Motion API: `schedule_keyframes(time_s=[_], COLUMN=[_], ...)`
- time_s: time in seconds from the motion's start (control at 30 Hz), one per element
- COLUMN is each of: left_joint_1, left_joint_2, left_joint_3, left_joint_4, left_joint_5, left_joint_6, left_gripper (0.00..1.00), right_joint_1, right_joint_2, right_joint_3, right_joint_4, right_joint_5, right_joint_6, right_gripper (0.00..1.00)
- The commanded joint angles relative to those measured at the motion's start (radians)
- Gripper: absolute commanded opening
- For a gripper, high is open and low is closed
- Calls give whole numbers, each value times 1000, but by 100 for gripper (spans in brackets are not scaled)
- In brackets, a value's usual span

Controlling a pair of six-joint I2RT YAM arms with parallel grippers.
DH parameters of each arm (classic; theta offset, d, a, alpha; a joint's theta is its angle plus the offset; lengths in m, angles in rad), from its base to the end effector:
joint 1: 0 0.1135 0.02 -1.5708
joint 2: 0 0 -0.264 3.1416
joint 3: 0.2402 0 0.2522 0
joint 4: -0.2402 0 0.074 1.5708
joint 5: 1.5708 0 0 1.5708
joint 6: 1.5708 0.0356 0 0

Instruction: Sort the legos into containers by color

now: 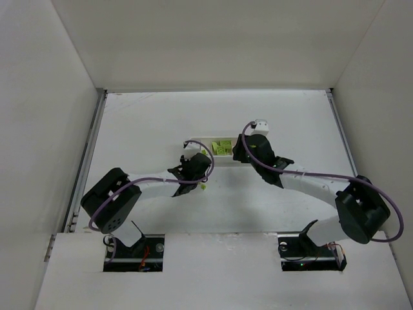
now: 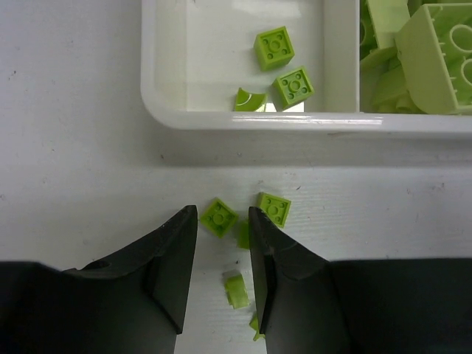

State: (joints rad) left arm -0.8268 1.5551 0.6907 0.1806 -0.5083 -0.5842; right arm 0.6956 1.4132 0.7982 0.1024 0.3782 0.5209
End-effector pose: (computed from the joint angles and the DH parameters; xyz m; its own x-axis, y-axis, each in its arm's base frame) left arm 0.2173 -0.2104 0.1637 -0.5705 -0.0917 -0.8162 0.0871 0.9814 -0.1711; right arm 0.2438 0.1864 0.2294 -0.5000 0.1851 -0.8460 -0.1149 0.9541 0.2766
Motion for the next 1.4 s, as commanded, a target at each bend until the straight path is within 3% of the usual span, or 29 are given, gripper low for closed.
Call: schedule_keyframes(time_s=[0.0, 0.4, 0.8, 1.13, 1.37], left_joint_1=[15, 9, 19, 2, 38], left_joint_2=[8, 13, 30, -203, -233], left_joint_3=[29, -3, -10, -60, 53], left_joint_4=[5, 28, 51, 40, 43], left_joint_5=[-18, 7, 31, -52, -10], left_joint_6=[4, -14, -20, 20, 47], left_gripper=[31, 34, 20, 16, 16], right_joint_1=[12, 12, 17, 17, 38], right_joint_2=[9, 59, 59, 30, 16], right_joint_3=[4, 19, 19, 13, 16], right_joint_4=[89, 85, 83, 89, 106], right_joint_5=[13, -4, -15, -42, -110], right_joint_6=[7, 2, 1, 2, -9], right_gripper=[53, 53, 53, 52, 36])
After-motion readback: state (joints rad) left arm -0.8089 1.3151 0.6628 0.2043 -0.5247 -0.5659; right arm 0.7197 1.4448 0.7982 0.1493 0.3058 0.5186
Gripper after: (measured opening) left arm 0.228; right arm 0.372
